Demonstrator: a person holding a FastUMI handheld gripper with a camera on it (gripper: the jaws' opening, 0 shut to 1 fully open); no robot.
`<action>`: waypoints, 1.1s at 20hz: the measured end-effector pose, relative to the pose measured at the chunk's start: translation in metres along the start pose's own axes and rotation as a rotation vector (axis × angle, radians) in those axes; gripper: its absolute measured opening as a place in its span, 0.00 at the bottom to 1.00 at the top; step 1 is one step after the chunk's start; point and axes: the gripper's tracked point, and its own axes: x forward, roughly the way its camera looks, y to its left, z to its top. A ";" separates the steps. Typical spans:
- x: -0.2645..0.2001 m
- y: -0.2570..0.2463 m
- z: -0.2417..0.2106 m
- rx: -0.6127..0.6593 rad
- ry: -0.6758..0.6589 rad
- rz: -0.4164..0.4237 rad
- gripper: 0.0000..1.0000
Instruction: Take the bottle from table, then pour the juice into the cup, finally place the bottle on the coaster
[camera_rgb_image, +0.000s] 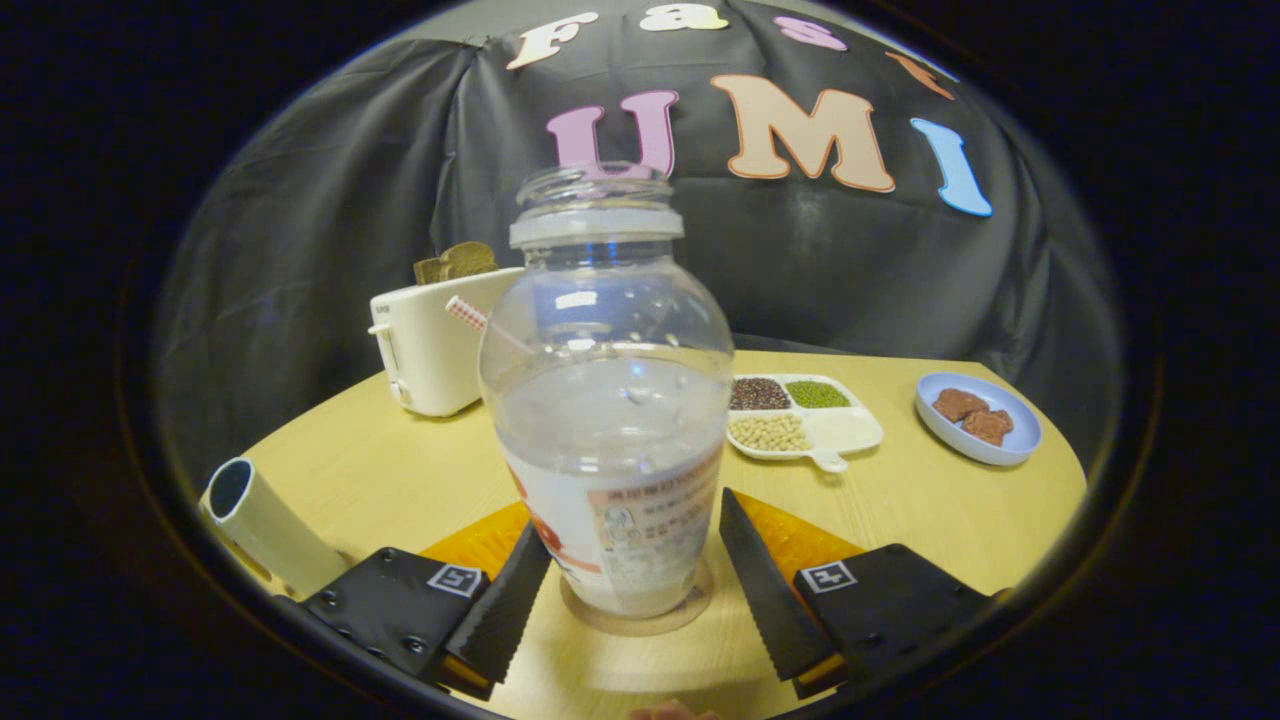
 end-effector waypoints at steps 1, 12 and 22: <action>-0.005 0.000 0.000 0.004 -0.006 0.002 0.99; -0.083 0.006 0.015 -0.029 -0.081 0.009 0.99; -0.207 -0.001 0.091 -0.052 -0.165 0.021 0.98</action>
